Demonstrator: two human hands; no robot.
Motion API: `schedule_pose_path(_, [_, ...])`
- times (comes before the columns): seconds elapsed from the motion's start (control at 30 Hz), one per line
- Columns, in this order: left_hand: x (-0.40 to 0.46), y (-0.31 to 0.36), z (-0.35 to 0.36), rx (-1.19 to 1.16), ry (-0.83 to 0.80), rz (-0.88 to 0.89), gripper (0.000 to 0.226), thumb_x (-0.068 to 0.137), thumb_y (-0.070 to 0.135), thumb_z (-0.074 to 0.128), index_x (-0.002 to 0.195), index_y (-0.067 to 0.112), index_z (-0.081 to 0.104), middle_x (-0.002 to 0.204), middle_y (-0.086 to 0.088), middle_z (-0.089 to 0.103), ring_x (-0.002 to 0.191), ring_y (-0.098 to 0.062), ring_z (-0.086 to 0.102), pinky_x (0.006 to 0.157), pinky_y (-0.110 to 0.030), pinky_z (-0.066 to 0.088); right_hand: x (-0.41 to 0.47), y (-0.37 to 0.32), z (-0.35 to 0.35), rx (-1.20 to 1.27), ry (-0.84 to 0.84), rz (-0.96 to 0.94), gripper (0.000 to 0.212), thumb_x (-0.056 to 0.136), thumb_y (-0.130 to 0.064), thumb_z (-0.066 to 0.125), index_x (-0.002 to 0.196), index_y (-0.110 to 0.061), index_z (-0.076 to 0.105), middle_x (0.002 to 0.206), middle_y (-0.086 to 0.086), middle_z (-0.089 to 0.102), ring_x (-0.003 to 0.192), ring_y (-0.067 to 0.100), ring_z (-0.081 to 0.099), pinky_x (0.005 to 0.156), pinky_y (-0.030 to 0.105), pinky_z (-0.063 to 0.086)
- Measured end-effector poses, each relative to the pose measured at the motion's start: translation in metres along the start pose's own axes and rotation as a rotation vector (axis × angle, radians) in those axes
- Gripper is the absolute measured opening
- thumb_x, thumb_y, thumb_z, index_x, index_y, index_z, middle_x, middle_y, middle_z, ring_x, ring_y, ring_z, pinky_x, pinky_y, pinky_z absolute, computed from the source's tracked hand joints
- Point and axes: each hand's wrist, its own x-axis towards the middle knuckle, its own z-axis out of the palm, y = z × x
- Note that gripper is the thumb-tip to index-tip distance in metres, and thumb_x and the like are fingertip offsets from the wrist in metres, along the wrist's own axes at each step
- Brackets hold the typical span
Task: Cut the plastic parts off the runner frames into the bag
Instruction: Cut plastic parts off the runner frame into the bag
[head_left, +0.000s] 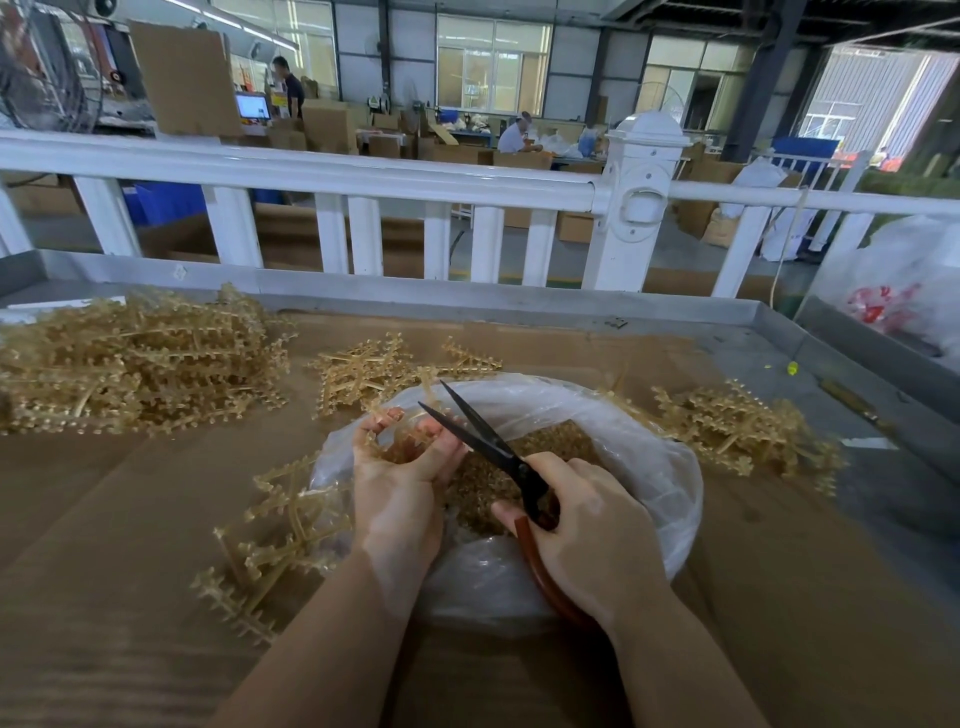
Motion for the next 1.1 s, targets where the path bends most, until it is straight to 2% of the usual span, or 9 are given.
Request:
schedule_pose_path(0.13, [-0.0004,0.002,0.0022,-0.049,0.018,-0.02,0.042,0.081,-0.019,0.052,0.103,0.016,0.05,0.099,-0.018,0.065,0.071,-0.02,0.073,0.058,-0.026,0.058,0.0003,-0.0003,0.0001,-0.012,-0.022,-0.008,0.041,0.08,-0.064,0.048,0.107,-0.034,0.058,0.085,-0.013,0.06,0.084,0.008,0.055,0.067,0.018,0.039])
schedule_pose_path(0.23, [0.0004,0.0024,0.0019,-0.059,0.016,-0.029,0.042,0.081,-0.02,0.051,0.104,0.015,0.051,0.096,-0.016,0.065,0.069,-0.018,0.072,0.056,-0.025,0.057,0.0003,0.0001,-0.0002,-0.011,-0.041,-0.006,0.044,0.08,-0.066,0.044,0.109,-0.035,0.058,0.087,-0.014,0.059,0.086,0.008,0.053,0.069,0.017,0.036])
schedule_pose_path(0.33, [-0.0003,0.0015,0.0024,-0.025,-0.003,-0.03,0.046,0.08,-0.021,0.051,0.114,0.01,0.049,0.091,-0.014,0.066,0.067,-0.018,0.072,0.055,-0.024,0.057,0.0,-0.0002,-0.0008,-0.013,-0.044,-0.007,0.047,0.08,-0.067,0.041,0.11,-0.035,0.058,0.088,-0.014,0.06,0.086,0.006,0.053,0.068,0.014,0.032])
schedule_pose_path(0.53, [-0.0008,-0.0007,0.0008,0.062,-0.026,-0.03,0.046,0.078,-0.019,0.056,0.115,0.008,0.049,0.092,-0.015,0.067,0.075,-0.02,0.072,0.063,-0.028,0.06,0.0006,-0.0011,-0.0017,0.017,-0.044,-0.019,0.045,0.079,-0.066,0.041,0.105,-0.034,0.059,0.085,-0.014,0.06,0.082,0.005,0.052,0.065,0.01,0.028])
schedule_pose_path(0.67, [-0.0007,-0.0009,0.0013,0.069,-0.027,-0.024,0.045,0.076,-0.018,0.057,0.105,0.017,0.051,0.089,-0.012,0.068,0.073,-0.018,0.072,0.064,-0.028,0.06,0.0013,-0.0007,-0.0018,0.044,-0.05,-0.028,0.042,0.081,-0.064,0.042,0.102,-0.032,0.059,0.082,-0.014,0.059,0.078,0.005,0.053,0.064,0.012,0.033])
schedule_pose_path(0.8, [0.0007,-0.0028,0.0004,0.058,-0.037,-0.021,0.049,0.079,-0.021,0.053,0.114,0.013,0.049,0.094,-0.016,0.067,0.072,-0.019,0.072,0.06,-0.025,0.058,0.0024,-0.0012,-0.0034,0.059,-0.05,-0.03,0.038,0.08,-0.064,0.044,0.095,-0.031,0.058,0.072,-0.016,0.05,0.068,0.003,0.046,0.057,0.007,0.026])
schedule_pose_path(0.93, [0.0014,-0.0016,-0.0005,0.019,-0.025,-0.058,0.056,0.079,-0.02,0.055,0.125,0.012,0.046,0.092,-0.016,0.07,0.071,-0.02,0.073,0.056,-0.023,0.057,0.0028,-0.0016,-0.0042,0.058,-0.067,-0.035,0.035,0.081,-0.062,0.047,0.093,-0.031,0.057,0.07,-0.015,0.049,0.066,0.004,0.046,0.056,0.008,0.027])
schedule_pose_path(1.1, [0.0008,0.0008,-0.0001,-0.014,-0.046,-0.086,0.039,0.081,-0.016,0.054,0.103,0.016,0.052,0.073,-0.007,0.074,0.069,-0.02,0.073,0.053,-0.021,0.055,0.0023,-0.0027,-0.0053,0.058,-0.053,-0.038,0.028,0.083,-0.056,0.056,0.09,-0.029,0.058,0.067,-0.016,0.048,0.06,0.003,0.044,0.052,0.007,0.026])
